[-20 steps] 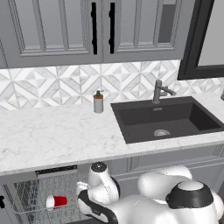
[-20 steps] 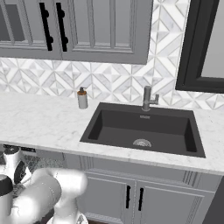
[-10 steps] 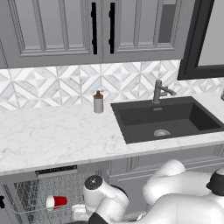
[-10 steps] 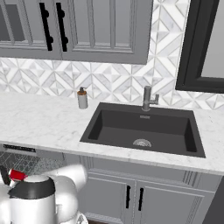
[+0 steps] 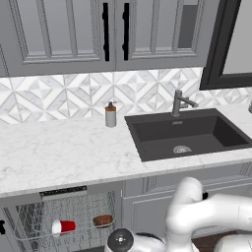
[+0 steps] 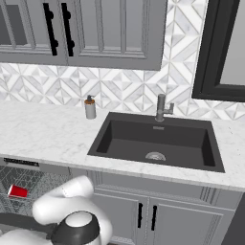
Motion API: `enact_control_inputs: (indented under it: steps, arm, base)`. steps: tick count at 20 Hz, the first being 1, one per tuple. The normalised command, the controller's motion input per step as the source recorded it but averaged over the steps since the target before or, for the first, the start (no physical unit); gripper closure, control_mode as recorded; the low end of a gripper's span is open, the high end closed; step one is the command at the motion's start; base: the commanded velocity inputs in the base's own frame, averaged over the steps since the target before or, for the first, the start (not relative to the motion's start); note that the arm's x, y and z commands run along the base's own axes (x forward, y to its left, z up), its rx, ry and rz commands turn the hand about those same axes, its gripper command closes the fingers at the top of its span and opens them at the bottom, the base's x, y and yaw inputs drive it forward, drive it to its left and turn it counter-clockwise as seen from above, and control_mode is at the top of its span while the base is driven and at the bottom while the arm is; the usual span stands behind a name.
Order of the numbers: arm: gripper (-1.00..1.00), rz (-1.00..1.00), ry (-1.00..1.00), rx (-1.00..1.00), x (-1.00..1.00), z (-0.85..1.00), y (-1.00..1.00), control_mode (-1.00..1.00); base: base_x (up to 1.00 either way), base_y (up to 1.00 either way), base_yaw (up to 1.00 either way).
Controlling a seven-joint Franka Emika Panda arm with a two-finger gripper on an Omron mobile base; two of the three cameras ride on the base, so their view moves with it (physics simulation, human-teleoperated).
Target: Pick up the cup and bowl from the counter, place them in the dishwasher, and close the dishwasher door.
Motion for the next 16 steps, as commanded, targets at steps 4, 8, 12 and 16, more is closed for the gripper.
enact_control_inputs:
  steps: [4, 8, 12, 16]
  arm:
    - [-1.0, 0.03, -0.2, 0.0, -0.99, -0.15, 0.16, -1.0]
    - [-1.0, 0.04, -0.42, -0.12, -0.63, -0.7, 0.36, -1.0]
    - [-1.0, -0.04, -0.41, -0.19, -0.17, -0.8, 0.78, -1.0]
    - [-1.0, -0.11, -0.57, -0.15, -0.17, -0.78, 0.79, -1.0]
  base:
    - [0.0, 0.0, 0.0]
    - [0.0, 0.0, 0.0]
    - [0.0, 0.0, 0.0]
    - [0.0, 0.0, 0.0]
